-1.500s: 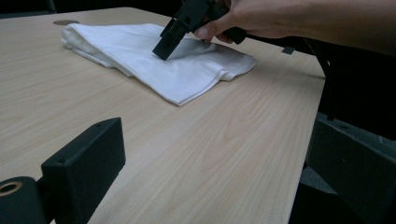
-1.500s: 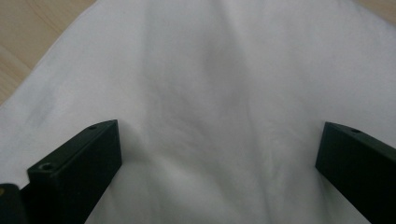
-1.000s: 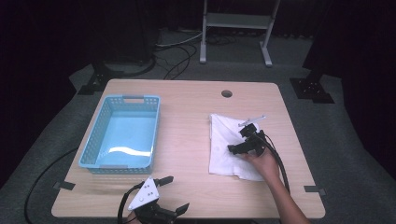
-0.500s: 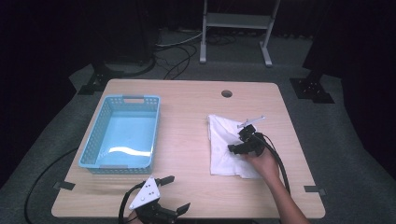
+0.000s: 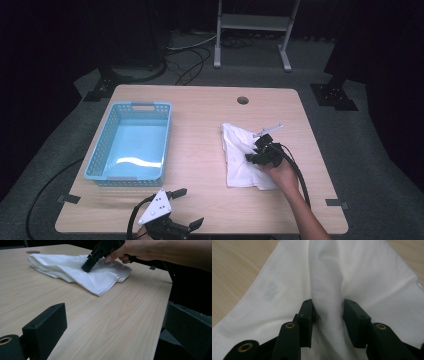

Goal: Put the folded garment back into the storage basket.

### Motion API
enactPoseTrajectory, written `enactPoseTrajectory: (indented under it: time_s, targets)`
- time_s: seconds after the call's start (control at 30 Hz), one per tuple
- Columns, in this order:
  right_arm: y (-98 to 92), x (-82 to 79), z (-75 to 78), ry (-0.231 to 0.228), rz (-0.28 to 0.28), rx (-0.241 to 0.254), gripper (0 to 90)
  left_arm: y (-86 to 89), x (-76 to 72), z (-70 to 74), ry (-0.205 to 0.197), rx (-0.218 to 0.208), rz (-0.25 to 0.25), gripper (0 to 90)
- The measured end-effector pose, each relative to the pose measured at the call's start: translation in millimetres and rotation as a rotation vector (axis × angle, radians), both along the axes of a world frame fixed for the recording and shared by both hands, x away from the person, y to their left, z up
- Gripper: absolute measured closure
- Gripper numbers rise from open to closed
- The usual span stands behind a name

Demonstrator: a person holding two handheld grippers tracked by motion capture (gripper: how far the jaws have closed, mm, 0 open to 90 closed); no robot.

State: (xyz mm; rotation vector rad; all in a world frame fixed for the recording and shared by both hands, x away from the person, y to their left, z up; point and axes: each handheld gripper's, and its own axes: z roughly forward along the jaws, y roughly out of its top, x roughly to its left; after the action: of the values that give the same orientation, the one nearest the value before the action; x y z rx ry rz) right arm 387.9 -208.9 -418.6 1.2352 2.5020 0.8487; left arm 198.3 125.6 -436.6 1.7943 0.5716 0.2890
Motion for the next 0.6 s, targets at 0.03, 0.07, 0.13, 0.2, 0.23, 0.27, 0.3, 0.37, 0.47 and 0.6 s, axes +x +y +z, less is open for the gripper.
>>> enactPoseTrajectory:
  time_s: [0.03, 0.07, 0.13, 0.2, 0.23, 0.27, 0.3, 0.37, 0.47, 0.6]
  targets:
    - [-0.2, 0.6, 0.3, 0.007, 0.001, 0.0, 60.6, 0.1, 0.0, 0.0, 0.0, 0.0, 0.0, 4.1]
    - [-0.3, 1.3, 0.6, 0.011, 0.003, -0.001, 60.5, 0.2, 0.1, 0.0, 0.0, 0.001, 0.001, 4.1]
    - [0.2, 2.8, 1.4, 0.02, 0.012, -0.009, 60.2, 0.5, 0.1, 0.0, 0.001, -0.001, 0.001, 4.1]
    - [0.6, 3.2, 1.5, 0.016, 0.022, -0.017, 59.4, 0.7, 0.0, 0.1, 0.001, -0.002, 0.001, 4.1]
    - [0.2, 3.5, 1.5, 0.019, 0.022, -0.012, 59.3, 0.7, 0.0, 0.1, 0.001, -0.002, 0.001, 4.1]
    - [0.0, 3.7, 1.5, 0.02, 0.024, -0.011, 59.3, 0.8, -0.1, 0.1, 0.001, -0.002, 0.001, 4.1]
    - [0.0, 3.7, 1.5, 0.02, 0.024, -0.011, 59.3, 0.9, -0.1, 0.2, 0.001, -0.003, 0.001, 4.1]
    - [0.2, 3.3, 1.3, 0.018, 0.017, -0.011, 58.4, 1.0, -0.1, 0.3, 0.0, -0.005, 0.003, 4.1]
    - [0.1, 2.6, 0.8, 0.011, 0.006, -0.01, 57.5, 0.9, 0.0, 0.3, 0.001, -0.004, 0.003, 4.1]
    - [1.0, -0.4, -0.1, -0.01, -0.004, -0.011, 59.4, -0.2, -0.5, 0.2, 0.003, -0.004, -0.001, 4.1]
